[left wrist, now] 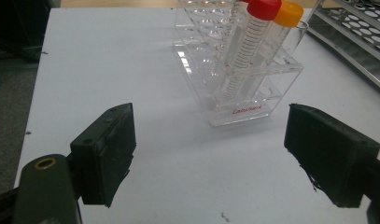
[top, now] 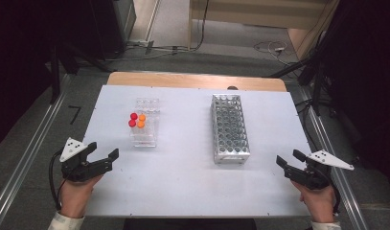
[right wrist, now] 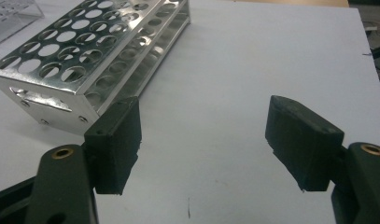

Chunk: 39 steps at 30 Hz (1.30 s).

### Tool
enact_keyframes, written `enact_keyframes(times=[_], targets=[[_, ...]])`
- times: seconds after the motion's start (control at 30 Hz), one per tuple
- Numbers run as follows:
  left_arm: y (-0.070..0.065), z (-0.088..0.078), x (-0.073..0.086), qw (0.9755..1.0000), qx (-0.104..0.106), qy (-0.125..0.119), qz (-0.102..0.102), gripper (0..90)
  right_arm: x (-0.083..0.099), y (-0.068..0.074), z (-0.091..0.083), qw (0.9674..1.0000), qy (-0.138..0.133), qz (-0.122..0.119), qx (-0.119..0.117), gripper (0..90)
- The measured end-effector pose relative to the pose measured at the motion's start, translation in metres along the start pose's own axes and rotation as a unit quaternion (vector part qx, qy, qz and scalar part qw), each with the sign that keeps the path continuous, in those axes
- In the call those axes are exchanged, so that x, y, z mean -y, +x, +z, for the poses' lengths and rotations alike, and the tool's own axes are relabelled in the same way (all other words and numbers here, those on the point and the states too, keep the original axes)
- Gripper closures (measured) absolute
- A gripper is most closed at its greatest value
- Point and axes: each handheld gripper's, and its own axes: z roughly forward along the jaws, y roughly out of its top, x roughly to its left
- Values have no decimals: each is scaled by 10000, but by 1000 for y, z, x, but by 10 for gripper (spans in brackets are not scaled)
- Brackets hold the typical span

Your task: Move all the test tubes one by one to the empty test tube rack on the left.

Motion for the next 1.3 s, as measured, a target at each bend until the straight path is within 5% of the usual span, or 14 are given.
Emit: enact_keyframes(times=[1.3], targets=[[18, -11, 20, 9994, -269, 125, -184, 167, 18, -19, -14, 9994, 65, 217, 271, 257]])
